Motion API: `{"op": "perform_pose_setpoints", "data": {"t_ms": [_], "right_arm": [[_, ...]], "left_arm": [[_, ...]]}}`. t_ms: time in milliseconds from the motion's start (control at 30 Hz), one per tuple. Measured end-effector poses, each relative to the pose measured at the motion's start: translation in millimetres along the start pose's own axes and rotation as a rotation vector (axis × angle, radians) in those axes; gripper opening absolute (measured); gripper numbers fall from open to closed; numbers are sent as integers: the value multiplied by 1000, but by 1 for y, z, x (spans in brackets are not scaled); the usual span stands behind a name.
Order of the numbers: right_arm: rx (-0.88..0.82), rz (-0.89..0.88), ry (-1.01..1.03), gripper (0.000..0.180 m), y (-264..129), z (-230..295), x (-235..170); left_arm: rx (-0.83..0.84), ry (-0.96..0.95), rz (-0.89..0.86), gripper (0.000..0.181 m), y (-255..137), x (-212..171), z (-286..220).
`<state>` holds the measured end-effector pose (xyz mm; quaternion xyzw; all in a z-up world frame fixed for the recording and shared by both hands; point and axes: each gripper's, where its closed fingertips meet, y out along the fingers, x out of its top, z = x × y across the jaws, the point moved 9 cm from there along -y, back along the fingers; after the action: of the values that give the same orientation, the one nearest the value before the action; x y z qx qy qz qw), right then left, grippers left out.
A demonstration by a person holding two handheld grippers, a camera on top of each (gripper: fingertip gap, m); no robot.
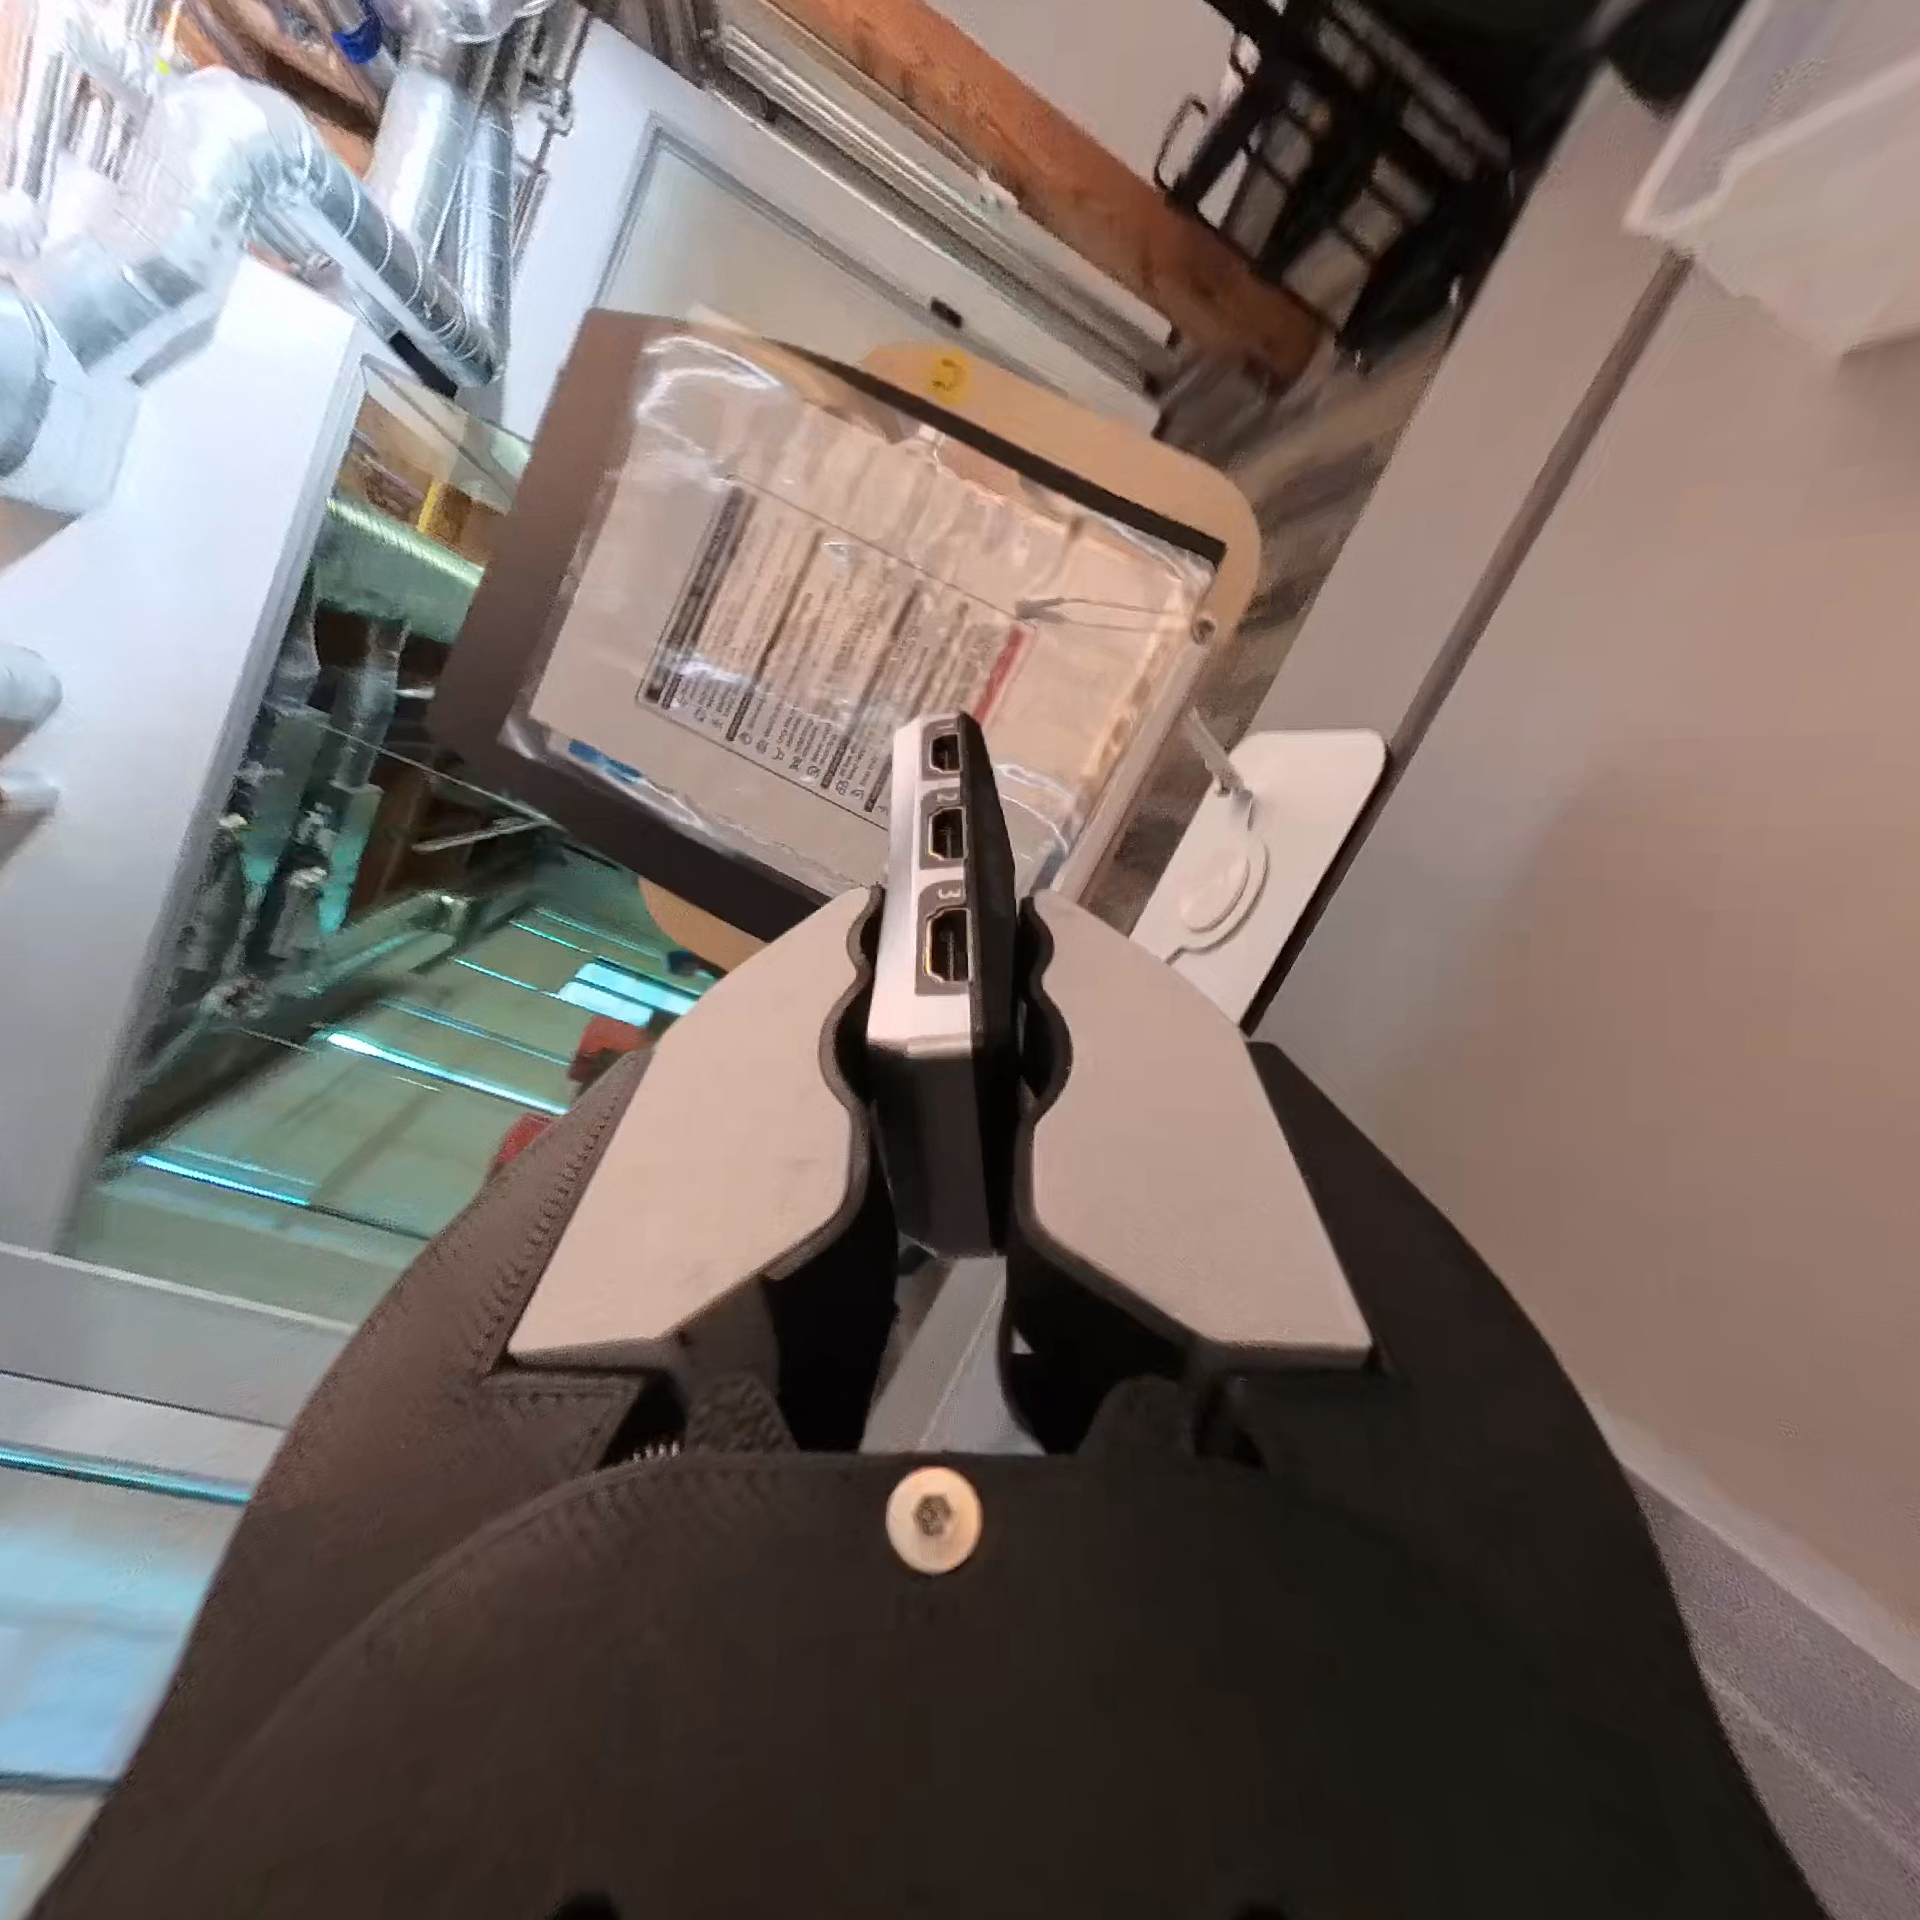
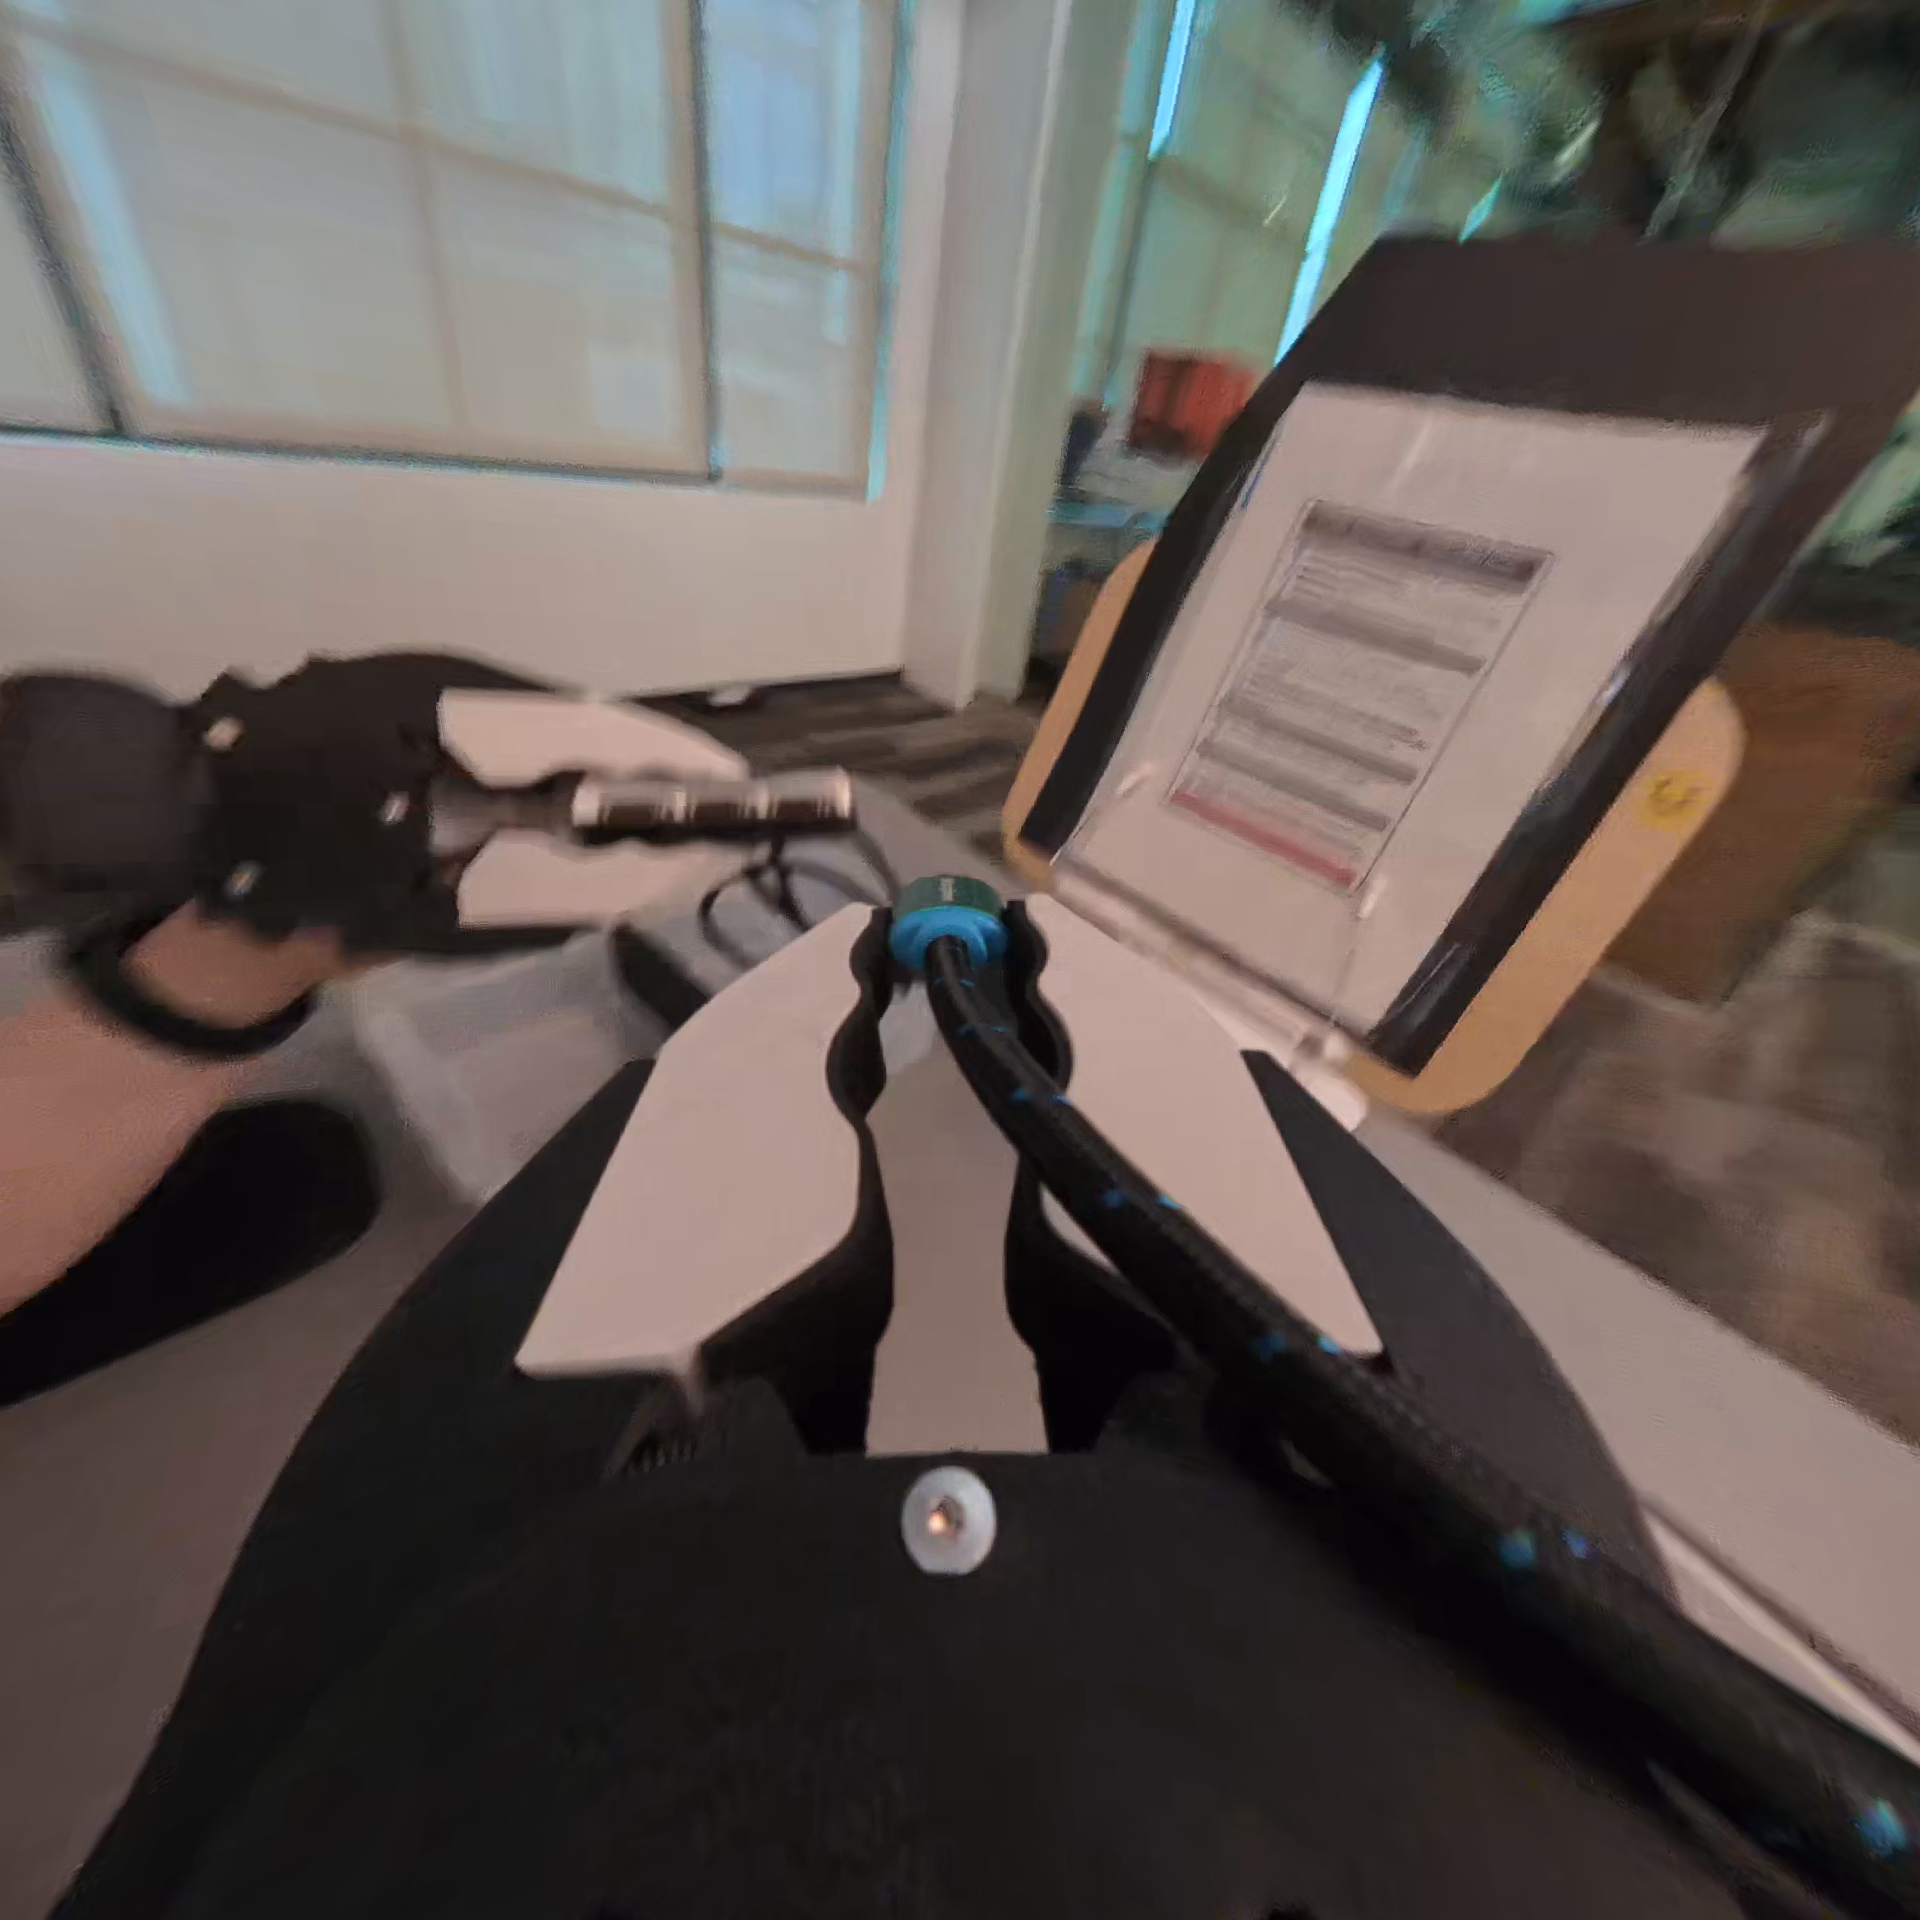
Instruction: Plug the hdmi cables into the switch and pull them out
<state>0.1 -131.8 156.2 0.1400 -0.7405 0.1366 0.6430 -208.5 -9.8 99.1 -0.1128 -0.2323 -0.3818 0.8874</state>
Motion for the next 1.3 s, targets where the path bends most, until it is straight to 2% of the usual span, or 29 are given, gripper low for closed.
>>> {"op": "perform_pose_setpoints", "data": {"t_ms": [133, 233, 333, 500, 633, 833, 933, 1100, 1200, 1300], "right_arm": [[32, 192, 101, 21, -53, -37, -6], [72, 153, 271, 21, -86, -65, -19], [34, 221, 368, 21, -104, -89, -41], [106, 421, 434, 21, -114, -102, -82], [96, 762, 455, 22, -116, -108, -131], [189, 924, 580, 23, -110, -107, -169], [139, 1004, 615, 24, -119, -106, -172], [21, 931, 583, 34, -142, -102, -147], [-218, 870, 468, 34, -157, -113, -129], [-510, 670, 369, 38, -170, -151, -118]], "left_arm": [[4, -147, -89, 22, -18, 0, 24], [-6, -184, -121, 22, -26, 1, 31], [-10, -170, -120, 21, -28, 4, 30], [-28, -133, -120, 21, -25, 10, 23], [-47, -114, -117, 22, -23, 12, 17], [-63, -86, -116, 22, -22, 18, 11], [-64, -80, -116, 21, -23, 19, 10], [-67, -80, -114, 22, -23, 19, 10], [-70, -71, -114, 22, -23, 20, 9], [-74, -63, -115, 22, -24, 21, 8]]}}
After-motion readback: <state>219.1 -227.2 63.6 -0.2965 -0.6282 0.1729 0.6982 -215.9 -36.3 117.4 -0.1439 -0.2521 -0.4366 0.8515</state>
